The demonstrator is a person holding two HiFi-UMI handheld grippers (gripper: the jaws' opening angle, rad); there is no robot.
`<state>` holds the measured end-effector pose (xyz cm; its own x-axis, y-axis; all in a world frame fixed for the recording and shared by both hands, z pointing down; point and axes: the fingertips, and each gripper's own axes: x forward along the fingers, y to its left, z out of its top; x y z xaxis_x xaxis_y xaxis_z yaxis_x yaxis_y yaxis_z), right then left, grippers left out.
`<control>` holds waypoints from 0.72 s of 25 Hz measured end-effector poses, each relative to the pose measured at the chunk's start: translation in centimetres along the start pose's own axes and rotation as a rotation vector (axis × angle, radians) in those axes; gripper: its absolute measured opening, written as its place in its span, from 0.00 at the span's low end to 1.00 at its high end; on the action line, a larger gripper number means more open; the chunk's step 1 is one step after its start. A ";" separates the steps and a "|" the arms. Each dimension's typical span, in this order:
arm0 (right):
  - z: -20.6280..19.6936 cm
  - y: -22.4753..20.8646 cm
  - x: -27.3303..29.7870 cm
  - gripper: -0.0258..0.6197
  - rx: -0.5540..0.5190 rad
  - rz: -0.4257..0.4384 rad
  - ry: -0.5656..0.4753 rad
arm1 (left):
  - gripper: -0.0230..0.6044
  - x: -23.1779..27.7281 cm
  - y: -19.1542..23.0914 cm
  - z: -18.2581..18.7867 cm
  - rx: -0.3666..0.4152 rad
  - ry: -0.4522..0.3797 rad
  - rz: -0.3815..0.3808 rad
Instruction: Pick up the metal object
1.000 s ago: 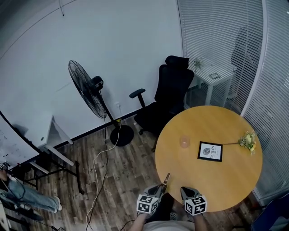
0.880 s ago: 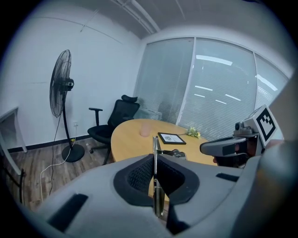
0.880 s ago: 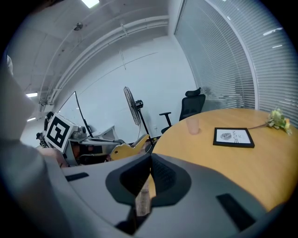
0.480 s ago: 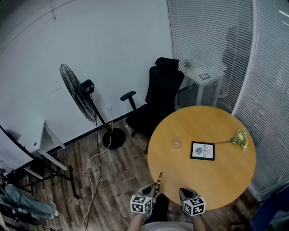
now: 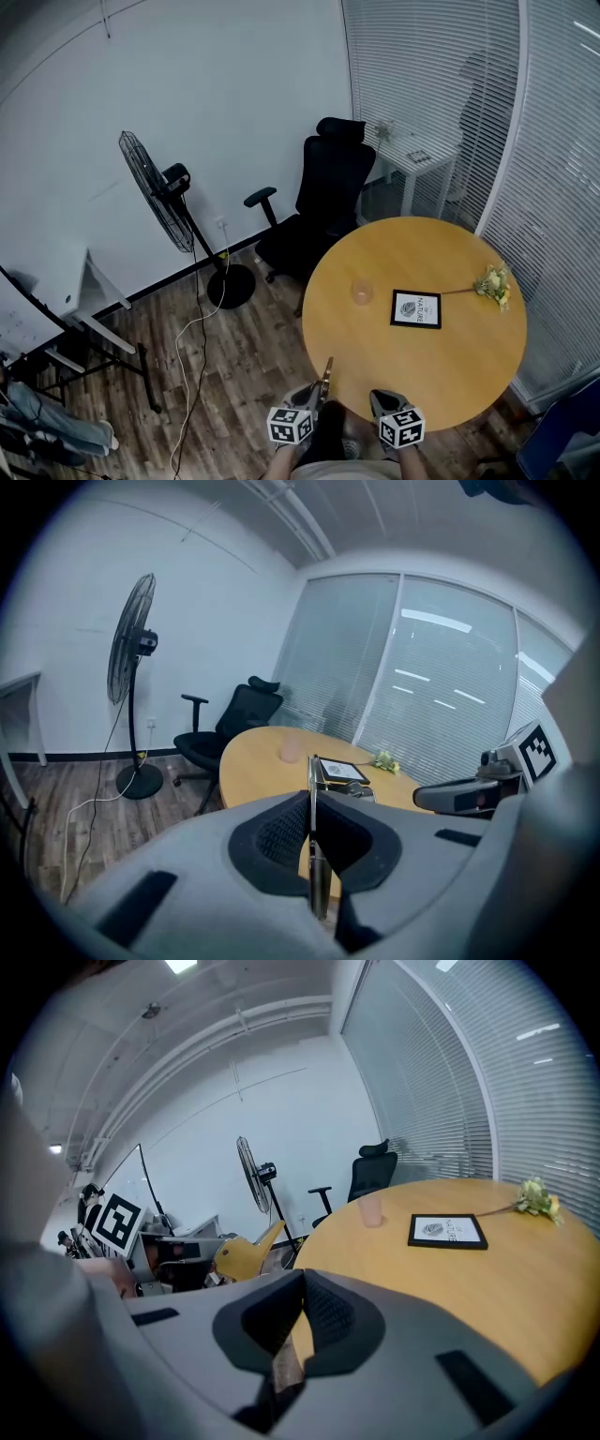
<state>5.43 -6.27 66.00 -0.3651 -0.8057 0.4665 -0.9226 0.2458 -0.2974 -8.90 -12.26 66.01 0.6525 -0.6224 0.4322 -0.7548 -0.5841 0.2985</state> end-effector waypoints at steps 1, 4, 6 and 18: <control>0.0 0.3 0.0 0.04 -0.004 0.002 0.001 | 0.05 -0.2 0.0 0.1 -0.004 -0.004 0.000; 0.0 0.9 -0.1 0.04 -0.018 0.011 0.005 | 0.05 -0.7 -0.2 0.3 -0.009 -0.017 -0.005; -0.1 1.0 0.0 0.04 -0.028 0.018 0.007 | 0.05 -0.8 -0.3 0.3 -0.010 -0.023 -0.007; -0.6 2.3 -0.4 0.04 -0.067 0.049 0.013 | 0.05 -2.3 -0.5 0.0 -0.017 -0.040 0.007</control>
<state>3.40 -5.04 65.60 -0.4114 -0.7848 0.4634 -0.9096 0.3208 -0.2642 -10.01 -10.52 64.87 0.6492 -0.6468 0.4003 -0.7601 -0.5711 0.3101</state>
